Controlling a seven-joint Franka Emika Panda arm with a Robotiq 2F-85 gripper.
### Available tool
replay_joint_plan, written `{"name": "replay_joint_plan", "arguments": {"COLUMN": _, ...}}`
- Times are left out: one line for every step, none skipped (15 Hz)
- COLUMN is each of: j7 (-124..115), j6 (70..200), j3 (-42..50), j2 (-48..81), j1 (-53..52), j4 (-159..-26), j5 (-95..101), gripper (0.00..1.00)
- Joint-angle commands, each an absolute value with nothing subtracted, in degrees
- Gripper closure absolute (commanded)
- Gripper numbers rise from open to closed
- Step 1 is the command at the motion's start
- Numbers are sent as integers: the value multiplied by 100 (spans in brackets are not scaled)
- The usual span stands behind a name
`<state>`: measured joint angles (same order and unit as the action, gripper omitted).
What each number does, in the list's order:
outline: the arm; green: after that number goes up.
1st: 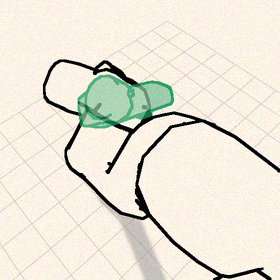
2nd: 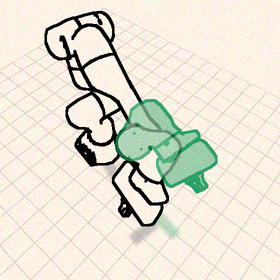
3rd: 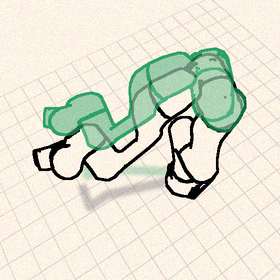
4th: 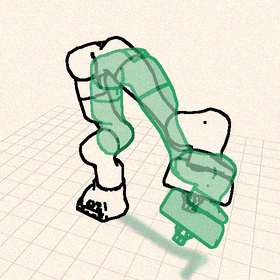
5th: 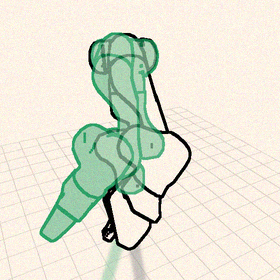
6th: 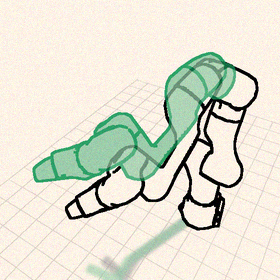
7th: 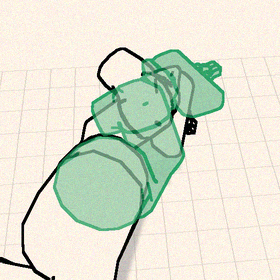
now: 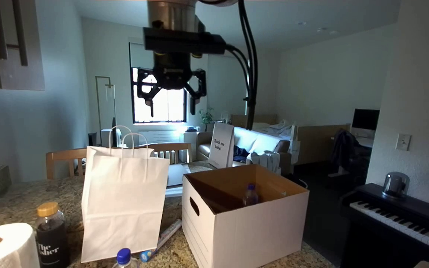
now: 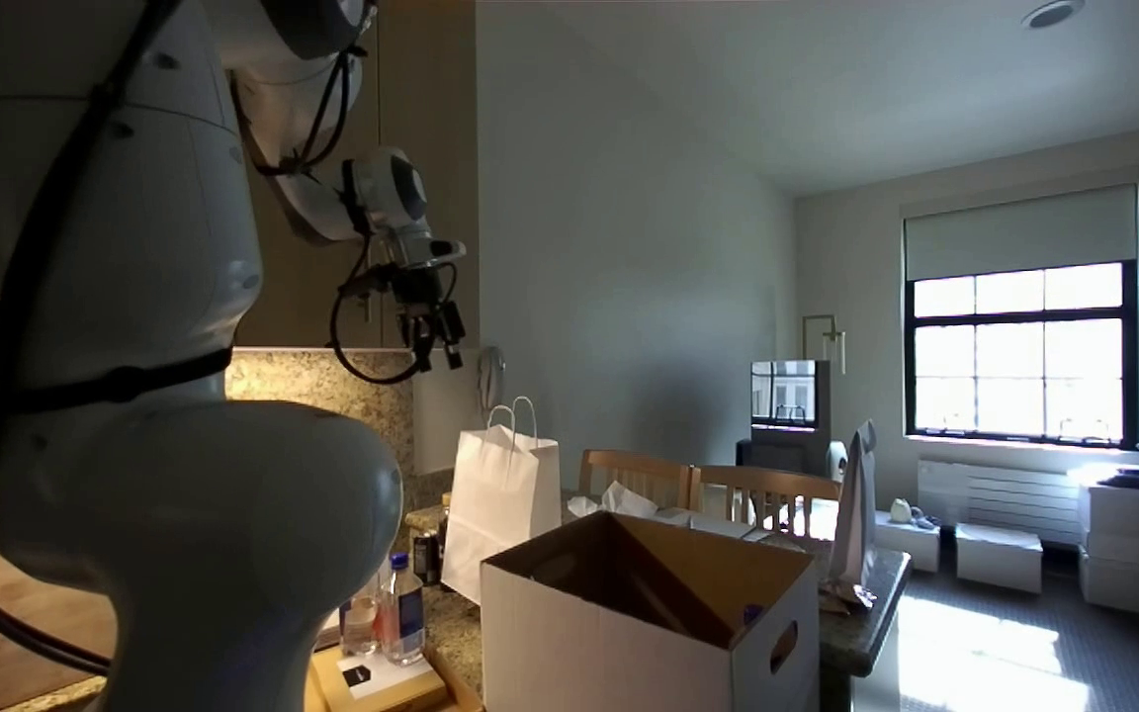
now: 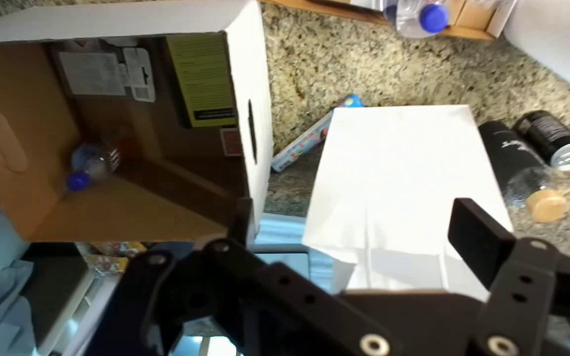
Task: Place four empty bottles inside the white storage box
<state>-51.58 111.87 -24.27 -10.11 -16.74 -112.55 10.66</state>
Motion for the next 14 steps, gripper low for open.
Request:
{"name": "replay_joint_plan", "arguments": {"j7": -5445, "j6": 11122, "j3": -2785, "j2": -169, "j1": -1876, "j4": -10605, "j5": 1422, "gripper": 0}}
{"name": "replay_joint_plan", "arguments": {"j7": -5405, "j6": 11107, "j3": -2801, "j2": 55, "j1": -1950, "j4": -10465, "j5": 1441, "gripper": 0}}
{"name": "replay_joint_plan", "arguments": {"j7": -5350, "j6": 11128, "j3": -2777, "j2": 299, "j1": -2020, "j4": -10338, "j5": 1426, "gripper": 0}}
{"name": "replay_joint_plan", "arguments": {"j7": -5316, "j6": 11133, "j3": -2729, "j2": 519, "j1": -2100, "j4": -10217, "j5": 1404, "gripper": 0}}
{"name": "replay_joint_plan", "arguments": {"j7": -5313, "j6": 11248, "j3": -2657, "j2": 720, "j1": -2167, "j4": -10169, "j5": 1399, "gripper": 0}}
{"name": "replay_joint_plan", "arguments": {"j7": -5220, "j6": 11398, "j3": -2583, "j2": 892, "j1": -2231, "j4": -10117, "j5": 1336, "gripper": 0}}
{"name": "replay_joint_plan", "arguments": {"j7": -5171, "j6": 11621, "j3": -2510, "j2": 1054, "j1": -2289, "j4": -10117, "j5": 1258, "gripper": 0}}
{"name": "replay_joint_plan", "arguments": {"j7": -5163, "j6": 11797, "j3": -2435, "j2": 1244, "j1": -2364, "j4": -10083, "j5": 1267, "gripper": 0}}
{"name": "replay_joint_plan", "arguments": {"j7": -5173, "j6": 11950, "j3": -2356, "j2": 1408, "j1": -2440, "j4": -10069, "j5": 1283, "gripper": 0}}
{"name": "replay_joint_plan", "arguments": {"j7": -5164, "j6": 12109, "j3": -2274, "j2": 1551, "j1": -2504, "j4": -10073, "j5": 1268, "gripper": 0}}
{"name": "replay_joint_plan", "arguments": {"j7": -5211, "j6": 12248, "j3": -2192, "j2": 1662, "j1": -2581, "j4": -10118, "j5": 1276, "gripper": 0}}
{"name": "replay_joint_plan", "arguments": {"j7": -5236, "j6": 12334, "j3": -2109, "j2": 1758, "j1": -2666, "j4": -10159, "j5": 1324, "gripper": 0}}
{"name": "replay_joint_plan", "arguments": {"j7": -5273, "j6": 12478, "j3": -2023, "j2": 1828, "j1": -2748, "j4": -10261, "j5": 1381, "gripper": 0}}
{"name": "replay_joint_plan", "arguments": {"j7": -5282, "j6": 12598, "j3": -1940, "j2": 1910, "j1": -2824, "j4": -10298, "j5": 1432, "gripper": 0}}
